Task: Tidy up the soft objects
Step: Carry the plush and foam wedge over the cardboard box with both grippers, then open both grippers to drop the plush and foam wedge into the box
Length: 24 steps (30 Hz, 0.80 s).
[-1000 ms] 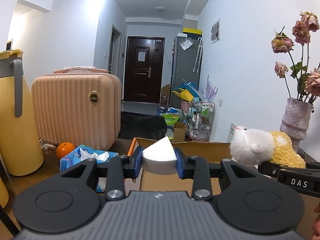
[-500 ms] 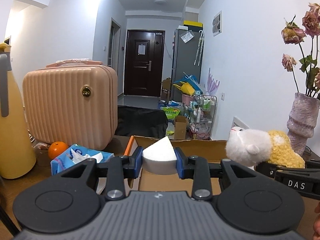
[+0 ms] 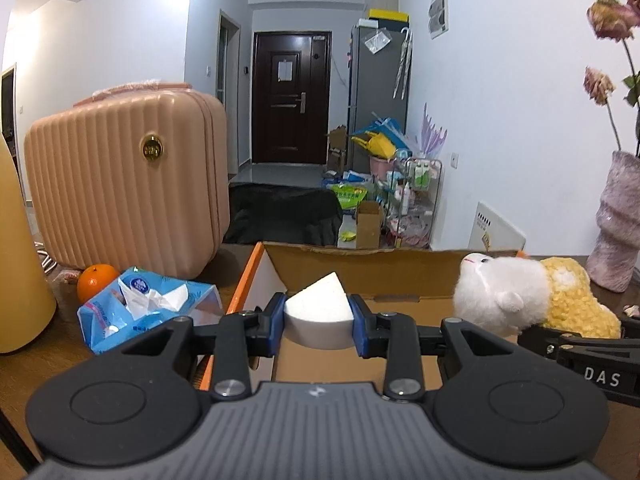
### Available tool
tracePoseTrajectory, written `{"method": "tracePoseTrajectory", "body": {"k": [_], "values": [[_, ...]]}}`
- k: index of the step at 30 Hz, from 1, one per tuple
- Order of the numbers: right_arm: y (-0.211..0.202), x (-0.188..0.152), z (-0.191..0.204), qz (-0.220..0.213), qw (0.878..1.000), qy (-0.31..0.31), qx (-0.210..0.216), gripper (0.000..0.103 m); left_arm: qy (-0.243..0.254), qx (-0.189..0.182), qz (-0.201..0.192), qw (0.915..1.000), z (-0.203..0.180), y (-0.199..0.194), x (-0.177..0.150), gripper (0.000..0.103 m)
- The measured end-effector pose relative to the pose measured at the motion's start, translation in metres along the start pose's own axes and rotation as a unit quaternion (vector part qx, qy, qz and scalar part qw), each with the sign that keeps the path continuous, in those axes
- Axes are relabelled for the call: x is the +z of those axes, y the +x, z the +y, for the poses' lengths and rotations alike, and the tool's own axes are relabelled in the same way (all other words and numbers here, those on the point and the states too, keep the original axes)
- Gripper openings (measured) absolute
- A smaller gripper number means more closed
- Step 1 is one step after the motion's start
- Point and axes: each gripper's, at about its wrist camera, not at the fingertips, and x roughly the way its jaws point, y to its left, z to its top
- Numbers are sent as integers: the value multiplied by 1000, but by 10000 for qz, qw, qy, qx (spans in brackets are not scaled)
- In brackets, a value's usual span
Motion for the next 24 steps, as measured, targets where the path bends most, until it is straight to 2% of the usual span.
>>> {"method": "tracePoseTrajectory", "body": {"k": [6, 12, 20, 21, 23, 24], "values": [[14, -5, -1, 125, 9999, 33, -101, 50, -6, 89, 103, 9999, 0, 11, -7, 34], [18, -11, 8, 1, 9990, -254, -371, 50, 128, 170, 154, 9997, -4, 18, -13, 34], [17, -15, 10, -30, 9985, -352, -416, 50, 154, 184, 220, 9995, -3, 25, -19, 35], [17, -15, 10, -34, 9986, -338, -403, 51, 153, 174, 220, 9995, -3, 25, -19, 37], [17, -15, 10, -26, 9988, -307, -386, 53, 145, 158, 206, 9996, -3, 25, -20, 47], [17, -15, 9, -19, 9988, -294, -392, 56, 124, 139, 200, 9996, -2, 25, -19, 58]]}}
